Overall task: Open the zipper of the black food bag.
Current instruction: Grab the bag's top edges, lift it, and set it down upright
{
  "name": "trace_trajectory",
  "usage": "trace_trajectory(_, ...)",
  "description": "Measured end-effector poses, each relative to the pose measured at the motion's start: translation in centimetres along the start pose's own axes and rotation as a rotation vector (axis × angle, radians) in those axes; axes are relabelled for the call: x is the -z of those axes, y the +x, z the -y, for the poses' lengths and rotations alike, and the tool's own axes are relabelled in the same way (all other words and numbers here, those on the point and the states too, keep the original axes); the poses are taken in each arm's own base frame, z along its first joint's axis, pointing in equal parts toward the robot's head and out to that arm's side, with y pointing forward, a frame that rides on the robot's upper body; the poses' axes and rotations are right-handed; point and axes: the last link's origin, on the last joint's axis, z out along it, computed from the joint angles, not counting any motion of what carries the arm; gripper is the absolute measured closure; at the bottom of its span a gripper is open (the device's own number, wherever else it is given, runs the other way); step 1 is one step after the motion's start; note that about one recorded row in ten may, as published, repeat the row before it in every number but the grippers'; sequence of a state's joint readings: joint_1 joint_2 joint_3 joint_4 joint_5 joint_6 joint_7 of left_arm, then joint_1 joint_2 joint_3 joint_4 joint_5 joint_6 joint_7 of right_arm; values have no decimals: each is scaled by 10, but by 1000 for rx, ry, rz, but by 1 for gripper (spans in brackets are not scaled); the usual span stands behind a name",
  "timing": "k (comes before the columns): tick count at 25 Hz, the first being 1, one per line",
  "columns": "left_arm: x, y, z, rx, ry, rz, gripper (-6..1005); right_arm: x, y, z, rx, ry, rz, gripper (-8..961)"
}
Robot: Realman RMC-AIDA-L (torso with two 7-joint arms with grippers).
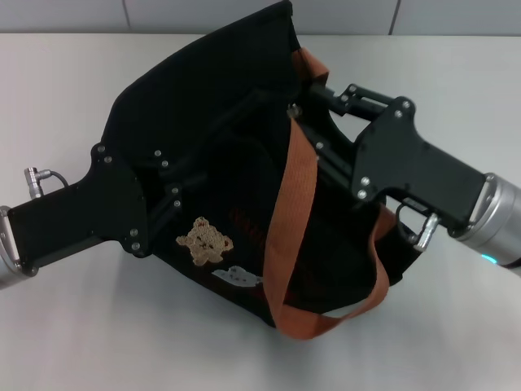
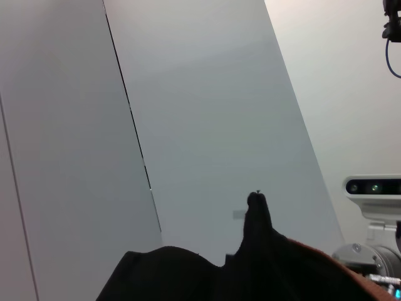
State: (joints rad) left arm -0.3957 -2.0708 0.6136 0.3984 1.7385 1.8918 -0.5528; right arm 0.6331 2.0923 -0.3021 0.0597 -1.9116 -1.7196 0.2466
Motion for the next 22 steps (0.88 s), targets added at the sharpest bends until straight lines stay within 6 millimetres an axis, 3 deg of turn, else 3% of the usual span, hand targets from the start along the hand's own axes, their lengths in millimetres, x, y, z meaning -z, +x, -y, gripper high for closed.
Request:
trace_trajectory(4, 0, -1, -1, 1, 2, -4, 901, -2, 3, -5, 14, 3, -7, 549)
trace_trajectory(12, -1, -1, -3, 1, 4, -7, 901, -3, 3, -5, 19, 0, -8, 567)
trace_trajectory(22, -2, -1, -1, -2, 7, -6, 901, 8, 3, -16, 176, 14, 0, 589)
